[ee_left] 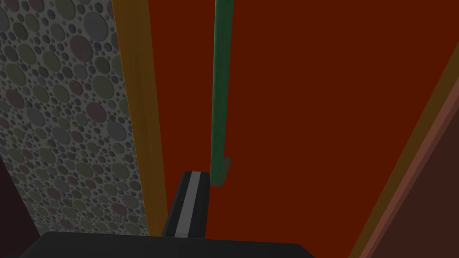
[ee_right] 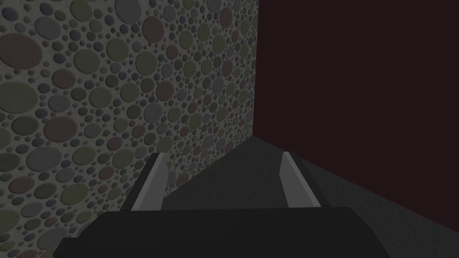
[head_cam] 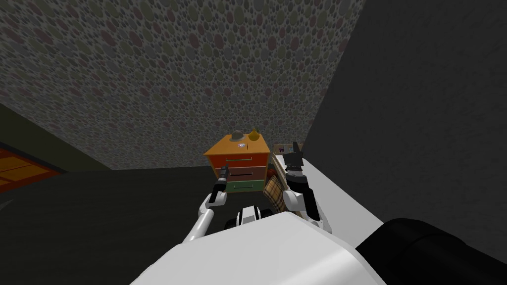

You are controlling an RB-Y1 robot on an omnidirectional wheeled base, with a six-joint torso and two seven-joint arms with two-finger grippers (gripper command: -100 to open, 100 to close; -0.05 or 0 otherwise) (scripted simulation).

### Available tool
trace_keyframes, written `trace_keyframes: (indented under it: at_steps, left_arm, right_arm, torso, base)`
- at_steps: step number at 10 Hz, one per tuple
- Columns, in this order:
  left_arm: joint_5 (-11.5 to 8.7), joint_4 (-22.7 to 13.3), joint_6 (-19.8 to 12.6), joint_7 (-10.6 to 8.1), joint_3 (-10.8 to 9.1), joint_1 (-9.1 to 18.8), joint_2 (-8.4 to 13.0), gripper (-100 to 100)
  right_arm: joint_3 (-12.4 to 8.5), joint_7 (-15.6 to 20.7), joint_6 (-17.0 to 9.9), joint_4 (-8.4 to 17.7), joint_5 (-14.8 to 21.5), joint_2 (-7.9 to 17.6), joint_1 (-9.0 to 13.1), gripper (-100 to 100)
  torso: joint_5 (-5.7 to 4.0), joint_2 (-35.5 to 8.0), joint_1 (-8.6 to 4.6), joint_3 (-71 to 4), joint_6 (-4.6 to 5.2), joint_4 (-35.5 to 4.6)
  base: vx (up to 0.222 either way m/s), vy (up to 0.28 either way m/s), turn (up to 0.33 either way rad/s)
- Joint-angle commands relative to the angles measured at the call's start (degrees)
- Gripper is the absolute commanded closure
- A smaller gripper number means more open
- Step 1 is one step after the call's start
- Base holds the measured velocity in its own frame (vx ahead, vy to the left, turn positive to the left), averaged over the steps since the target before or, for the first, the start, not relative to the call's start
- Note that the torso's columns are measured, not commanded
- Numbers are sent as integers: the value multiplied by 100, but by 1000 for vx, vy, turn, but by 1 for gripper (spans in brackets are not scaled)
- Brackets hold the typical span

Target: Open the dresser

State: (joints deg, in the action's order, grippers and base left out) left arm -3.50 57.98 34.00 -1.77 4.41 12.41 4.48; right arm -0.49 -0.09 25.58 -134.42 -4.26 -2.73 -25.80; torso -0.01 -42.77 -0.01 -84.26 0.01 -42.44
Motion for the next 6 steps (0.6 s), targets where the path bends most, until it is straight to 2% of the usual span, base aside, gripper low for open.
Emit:
trace_keyframes:
  at_steps: [1, 2, 3, 6]
  left_arm:
    - [5, 84, -71, -17, 32, 7, 9, 100]
    - [3, 61, -51, -12, 23, 7, 6, 100]
    - [-1, 74, -70, -20, 23, 25, 168, -100]
    - [-17, -21, -212, -49, 6, 106, 187, -100]
  right_arm:
    - [0, 0, 0, 0, 0, 0, 0, 0]
    - [0, 0, 0, 0, 0, 0, 0, 0]
    - [0, 0, 0, 0, 0, 0, -2, 0]
    - [-1, 0, 1, -2, 0, 1, -6, 0]
  torso:
    - [2, 21, 7, -13, -1, 7]
    - [1, 53, -2, -33, -1, 16]
    - [-1, 96, -7, -58, 0, 28]
    - [3, 99, 7, -63, -1, 31]
  base:
    - [-212, 18, 24]
    - [-91, 1, 4]
    - [2, 4, -18]
    - [164, 28, -35]
